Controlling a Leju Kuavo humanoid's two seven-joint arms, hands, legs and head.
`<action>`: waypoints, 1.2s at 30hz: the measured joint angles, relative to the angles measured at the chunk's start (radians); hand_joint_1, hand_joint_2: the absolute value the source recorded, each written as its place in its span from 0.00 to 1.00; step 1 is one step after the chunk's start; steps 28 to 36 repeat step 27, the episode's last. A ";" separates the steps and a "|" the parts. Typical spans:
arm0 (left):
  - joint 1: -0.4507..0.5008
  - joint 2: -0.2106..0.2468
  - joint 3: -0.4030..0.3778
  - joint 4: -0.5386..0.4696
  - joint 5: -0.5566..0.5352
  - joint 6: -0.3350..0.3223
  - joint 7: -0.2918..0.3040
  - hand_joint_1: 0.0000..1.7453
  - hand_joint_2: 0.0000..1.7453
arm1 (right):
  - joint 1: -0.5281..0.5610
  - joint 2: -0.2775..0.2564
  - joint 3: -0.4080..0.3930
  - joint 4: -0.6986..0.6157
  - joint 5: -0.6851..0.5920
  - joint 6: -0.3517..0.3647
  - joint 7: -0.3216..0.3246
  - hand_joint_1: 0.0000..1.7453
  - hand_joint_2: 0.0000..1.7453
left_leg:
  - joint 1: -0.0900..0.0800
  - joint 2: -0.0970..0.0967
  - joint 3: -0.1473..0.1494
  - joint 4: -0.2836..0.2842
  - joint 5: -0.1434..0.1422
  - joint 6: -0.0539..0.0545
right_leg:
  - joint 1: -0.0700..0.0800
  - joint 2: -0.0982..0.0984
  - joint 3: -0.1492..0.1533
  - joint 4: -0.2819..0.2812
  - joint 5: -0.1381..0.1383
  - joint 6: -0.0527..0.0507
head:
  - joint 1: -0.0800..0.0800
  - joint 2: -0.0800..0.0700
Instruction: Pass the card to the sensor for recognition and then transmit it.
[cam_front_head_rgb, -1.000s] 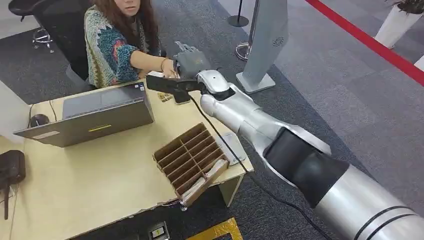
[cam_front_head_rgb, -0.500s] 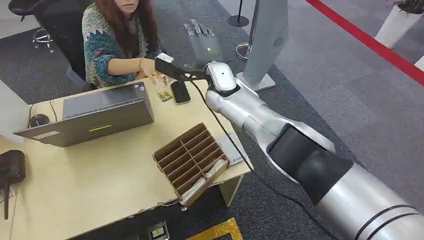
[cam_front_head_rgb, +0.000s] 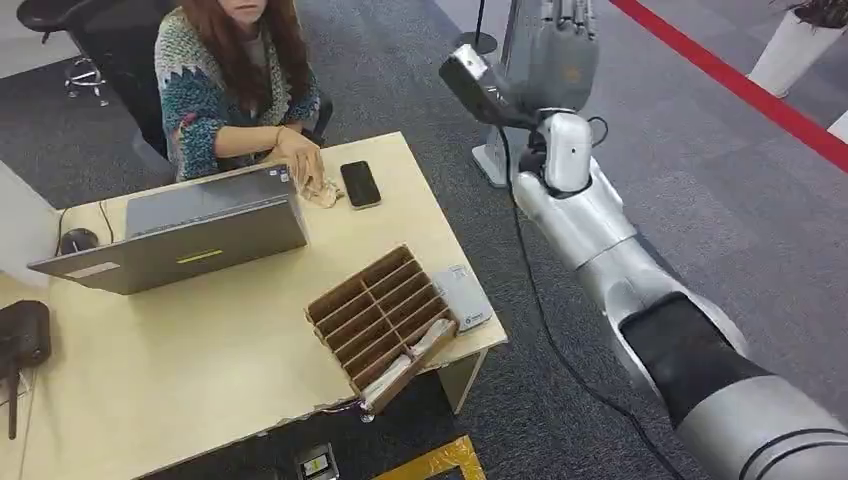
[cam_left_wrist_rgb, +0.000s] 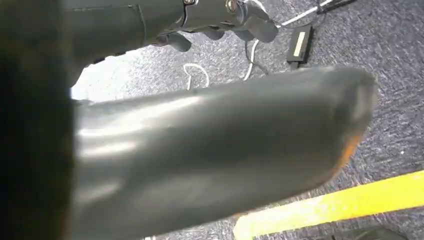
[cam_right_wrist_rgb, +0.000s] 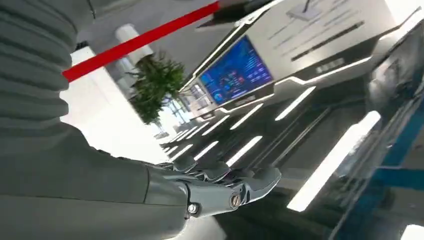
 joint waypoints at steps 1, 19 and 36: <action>0.004 0.000 0.012 0.005 -0.014 0.000 -0.006 0.00 0.00 | 0.036 -0.014 -0.044 -0.030 0.003 0.000 -0.013 0.00 1.00 | 0.000 0.000 0.000 0.000 0.000 0.000 | 0.000 0.000 0.000 0.000 0.000 0.000 | 0.000 0.000; 0.052 -0.051 0.338 0.038 -0.233 0.000 -0.033 0.00 0.00 | 0.564 0.098 -0.779 -0.179 -0.052 0.005 -0.293 0.00 0.00 | 0.001 0.001 0.000 -0.001 -0.002 -0.001 | 0.001 0.001 0.000 0.000 -0.001 0.000 | 0.000 0.000; 0.055 -0.069 0.422 0.042 -0.234 0.000 -0.031 0.00 0.00 | 0.602 0.201 -0.936 0.024 -0.001 0.005 -0.369 0.00 0.00 | 0.001 0.005 0.001 -0.001 -0.002 -0.001 | 0.002 0.004 -0.001 0.000 -0.001 -0.001 | 0.000 0.000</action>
